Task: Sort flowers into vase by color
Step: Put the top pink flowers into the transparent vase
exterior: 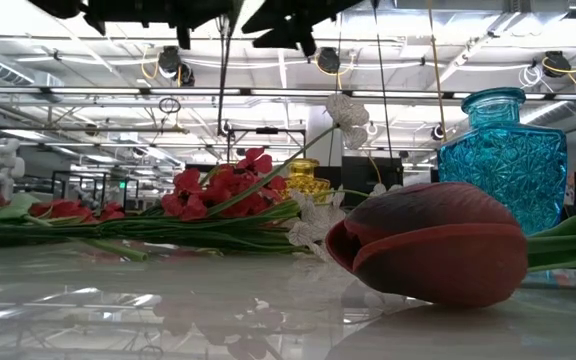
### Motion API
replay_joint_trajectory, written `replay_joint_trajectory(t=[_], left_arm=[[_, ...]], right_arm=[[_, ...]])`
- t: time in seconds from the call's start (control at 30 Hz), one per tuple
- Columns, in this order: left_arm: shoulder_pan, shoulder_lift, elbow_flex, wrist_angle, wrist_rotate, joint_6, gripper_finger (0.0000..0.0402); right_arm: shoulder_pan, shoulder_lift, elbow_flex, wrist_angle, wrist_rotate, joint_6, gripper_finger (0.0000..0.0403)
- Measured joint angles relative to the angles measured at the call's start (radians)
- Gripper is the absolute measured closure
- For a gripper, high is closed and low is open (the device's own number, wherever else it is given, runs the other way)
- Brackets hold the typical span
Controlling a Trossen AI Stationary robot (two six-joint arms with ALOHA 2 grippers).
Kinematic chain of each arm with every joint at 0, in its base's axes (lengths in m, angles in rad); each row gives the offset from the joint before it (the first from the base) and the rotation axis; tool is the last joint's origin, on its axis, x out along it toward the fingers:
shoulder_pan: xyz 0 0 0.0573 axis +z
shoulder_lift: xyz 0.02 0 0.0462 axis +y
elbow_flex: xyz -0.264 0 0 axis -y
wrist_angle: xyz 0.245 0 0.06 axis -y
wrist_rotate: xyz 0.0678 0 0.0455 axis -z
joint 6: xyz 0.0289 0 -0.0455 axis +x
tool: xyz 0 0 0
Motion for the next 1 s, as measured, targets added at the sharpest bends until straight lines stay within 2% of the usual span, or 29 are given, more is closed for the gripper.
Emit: replay_joint_trajectory(t=[0.17, 0.33, 0.63, 1.0], left_arm=[[0.092, -0.059, 0.000, -0.009, 0.000, -0.044, 0.0394], [0.183, -0.077, -0.026, -0.040, -0.001, -0.094, 0.0394], [0.237, -0.056, -0.153, 0.085, -0.024, -0.216, 0.0394], [0.236, -0.037, -0.160, 0.075, -0.037, -0.182, 0.0392]], right_arm=[[-0.002, -0.071, 0.000, -0.146, -0.004, 0.000, 0.0133], [0.002, -0.151, -0.038, -0.225, -0.008, 0.003, 0.0124], [0.057, -0.295, -0.282, -0.074, -0.007, 0.045, 0.0124], [0.129, -0.418, -0.566, 0.181, -0.002, 0.112, 0.0124]])
